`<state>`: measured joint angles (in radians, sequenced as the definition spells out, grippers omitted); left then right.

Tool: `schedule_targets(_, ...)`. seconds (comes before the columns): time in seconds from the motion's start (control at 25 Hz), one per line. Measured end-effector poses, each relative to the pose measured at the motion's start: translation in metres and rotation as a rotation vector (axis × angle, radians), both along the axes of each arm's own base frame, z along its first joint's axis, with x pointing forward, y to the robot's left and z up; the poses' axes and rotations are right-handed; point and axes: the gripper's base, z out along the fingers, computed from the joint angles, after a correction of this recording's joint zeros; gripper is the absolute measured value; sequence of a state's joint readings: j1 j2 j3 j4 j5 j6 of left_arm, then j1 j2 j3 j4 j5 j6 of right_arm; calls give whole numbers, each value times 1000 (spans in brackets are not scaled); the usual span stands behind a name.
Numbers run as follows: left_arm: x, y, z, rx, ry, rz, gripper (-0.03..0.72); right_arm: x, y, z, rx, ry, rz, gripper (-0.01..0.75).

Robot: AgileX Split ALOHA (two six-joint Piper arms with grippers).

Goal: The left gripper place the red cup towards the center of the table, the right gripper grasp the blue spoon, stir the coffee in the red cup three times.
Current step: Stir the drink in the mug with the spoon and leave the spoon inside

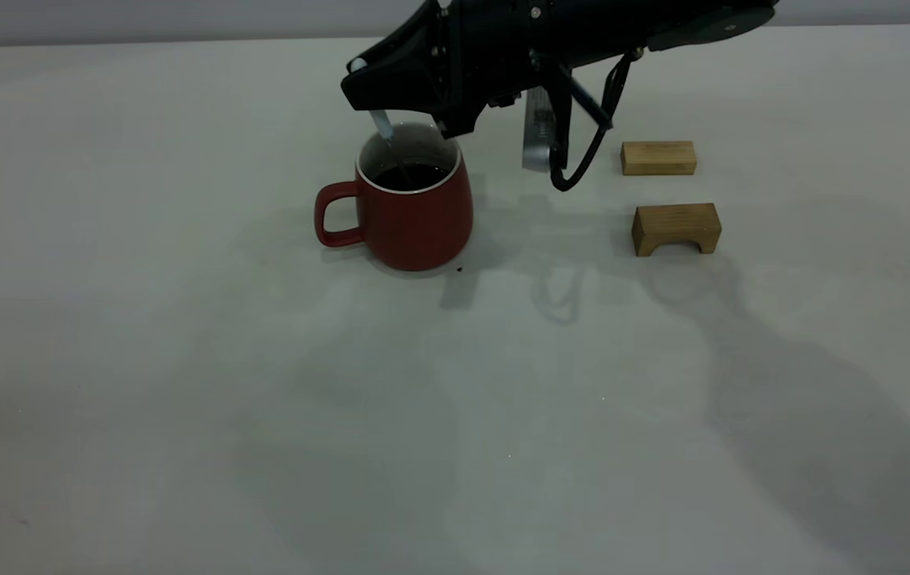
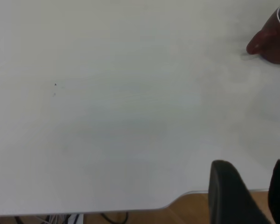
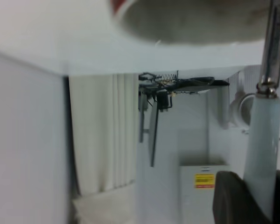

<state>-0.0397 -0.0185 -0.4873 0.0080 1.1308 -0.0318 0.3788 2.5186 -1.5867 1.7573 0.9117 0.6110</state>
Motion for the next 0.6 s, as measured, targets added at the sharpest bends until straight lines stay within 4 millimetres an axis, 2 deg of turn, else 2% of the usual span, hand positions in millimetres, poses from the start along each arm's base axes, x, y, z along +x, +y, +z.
schedule_targets(0.2, 0, 0, 0, 0, 0, 0, 287, 3, -4, -3, -45, -95, 18, 153)
schedule_targets(0.36, 0, 0, 0, 0, 0, 0, 287, 4, -14, -9, -52, 2, -8, 153)
schedule_targets(0.48, 0, 0, 0, 0, 0, 0, 287, 4, -14, -10, -20, 108, -41, 153)
schedule_targets(0.6, 0, 0, 0, 0, 0, 0, 287, 2, -9, -14, 4, 101, -39, 153)
